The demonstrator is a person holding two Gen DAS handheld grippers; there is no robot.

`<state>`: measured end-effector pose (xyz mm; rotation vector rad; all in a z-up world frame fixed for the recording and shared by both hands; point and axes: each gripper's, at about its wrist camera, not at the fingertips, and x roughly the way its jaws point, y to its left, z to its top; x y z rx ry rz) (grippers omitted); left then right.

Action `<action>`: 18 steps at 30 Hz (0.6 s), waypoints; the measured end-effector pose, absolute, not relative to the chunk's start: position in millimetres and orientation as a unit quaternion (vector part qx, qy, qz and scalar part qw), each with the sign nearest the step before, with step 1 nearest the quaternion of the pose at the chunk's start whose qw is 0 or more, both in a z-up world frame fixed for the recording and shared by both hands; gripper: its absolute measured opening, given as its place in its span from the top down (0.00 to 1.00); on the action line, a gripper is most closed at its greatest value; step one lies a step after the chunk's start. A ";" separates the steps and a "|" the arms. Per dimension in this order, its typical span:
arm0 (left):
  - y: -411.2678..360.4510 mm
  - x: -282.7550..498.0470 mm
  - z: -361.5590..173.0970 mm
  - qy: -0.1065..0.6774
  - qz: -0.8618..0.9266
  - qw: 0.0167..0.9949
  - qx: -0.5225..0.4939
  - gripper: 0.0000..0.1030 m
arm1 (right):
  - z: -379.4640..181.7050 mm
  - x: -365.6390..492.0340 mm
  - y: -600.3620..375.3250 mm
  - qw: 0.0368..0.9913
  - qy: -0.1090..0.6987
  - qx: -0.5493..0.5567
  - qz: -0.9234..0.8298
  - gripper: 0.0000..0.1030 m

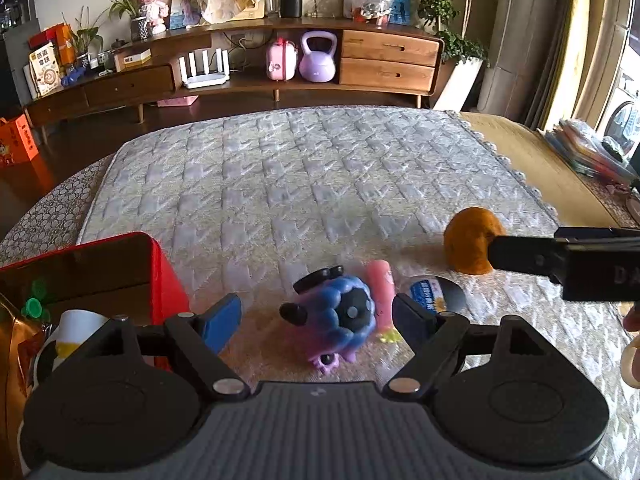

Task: Organize rigid objects
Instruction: 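Grasp the blue-pink toy figure with the left tool while the right tool grasps the orange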

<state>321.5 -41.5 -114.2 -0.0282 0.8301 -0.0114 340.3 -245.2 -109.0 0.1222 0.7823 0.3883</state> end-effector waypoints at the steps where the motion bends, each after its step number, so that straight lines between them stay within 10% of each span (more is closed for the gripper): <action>1: -41.6 323.0 -115.5 0.404 -0.007 0.914 -0.014 0.20 | -111.1 344.0 -244.5 0.903 0.381 0.063 0.188 0.06; 14: -44.1 328.8 -123.4 0.392 -0.006 0.920 0.015 0.25 | -141.2 366.7 -237.5 0.897 0.402 0.082 0.164 0.23; 18: -48.1 326.0 -124.0 0.386 -0.020 0.922 0.022 0.46 | -140.2 364.2 -235.7 0.898 0.399 0.078 0.166 0.41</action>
